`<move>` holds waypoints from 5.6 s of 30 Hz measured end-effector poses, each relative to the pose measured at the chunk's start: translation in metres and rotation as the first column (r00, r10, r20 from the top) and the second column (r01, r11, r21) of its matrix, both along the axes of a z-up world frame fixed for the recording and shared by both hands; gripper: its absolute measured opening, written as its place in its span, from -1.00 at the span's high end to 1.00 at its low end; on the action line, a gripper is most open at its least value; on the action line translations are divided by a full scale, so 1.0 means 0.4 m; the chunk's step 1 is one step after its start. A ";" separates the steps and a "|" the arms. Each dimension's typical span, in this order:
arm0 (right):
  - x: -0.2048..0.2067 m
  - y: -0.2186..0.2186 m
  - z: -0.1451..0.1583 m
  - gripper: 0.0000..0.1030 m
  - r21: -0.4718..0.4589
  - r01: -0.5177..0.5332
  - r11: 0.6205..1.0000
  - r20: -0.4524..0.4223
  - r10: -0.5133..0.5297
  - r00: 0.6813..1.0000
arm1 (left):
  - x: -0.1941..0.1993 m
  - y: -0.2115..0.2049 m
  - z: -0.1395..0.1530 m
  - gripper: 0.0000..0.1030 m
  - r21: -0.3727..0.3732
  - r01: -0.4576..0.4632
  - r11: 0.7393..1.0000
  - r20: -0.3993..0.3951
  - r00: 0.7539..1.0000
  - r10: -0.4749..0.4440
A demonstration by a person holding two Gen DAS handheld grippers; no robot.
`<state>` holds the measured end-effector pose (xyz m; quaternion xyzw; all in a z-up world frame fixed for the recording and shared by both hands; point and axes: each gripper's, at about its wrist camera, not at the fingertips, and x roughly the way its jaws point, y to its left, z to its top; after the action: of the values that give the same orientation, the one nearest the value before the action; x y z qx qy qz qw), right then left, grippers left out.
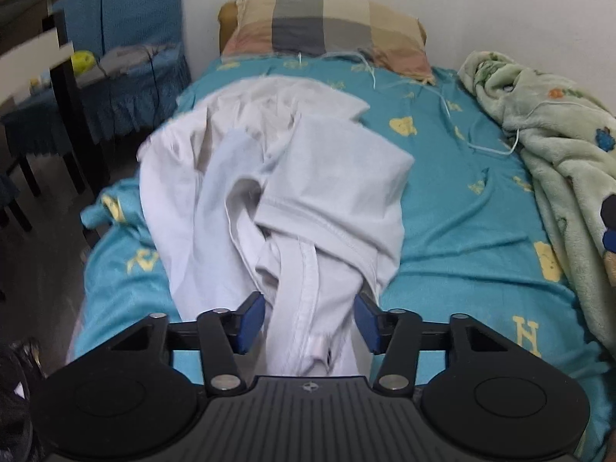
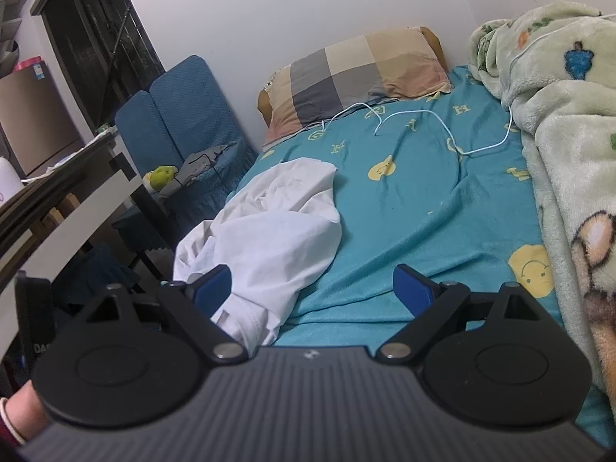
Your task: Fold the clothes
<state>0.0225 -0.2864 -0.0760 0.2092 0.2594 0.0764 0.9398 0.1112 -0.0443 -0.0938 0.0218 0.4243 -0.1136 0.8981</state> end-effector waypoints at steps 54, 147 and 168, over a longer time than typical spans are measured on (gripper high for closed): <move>0.255 -0.086 -0.071 0.71 -0.004 -0.067 0.998 -0.219 0.065 0.974 | -0.178 0.035 0.045 -0.02 -0.081 0.060 0.995 0.064 0.996 -0.055; 0.087 0.098 0.213 0.90 -0.165 -0.020 0.986 0.318 0.072 0.945 | -0.264 0.108 0.355 0.91 -0.472 -0.403 0.784 0.400 0.695 0.598; -0.556 0.062 1.051 0.90 -0.090 0.070 0.994 0.763 0.024 0.645 | -0.697 0.183 1.349 0.91 -0.487 -0.007 0.873 0.723 0.557 0.408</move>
<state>-0.1999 -0.2615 0.3444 0.1082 -0.1591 0.1310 0.9725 -0.1675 0.0287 0.4458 -0.1791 -0.0681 -0.0717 0.9789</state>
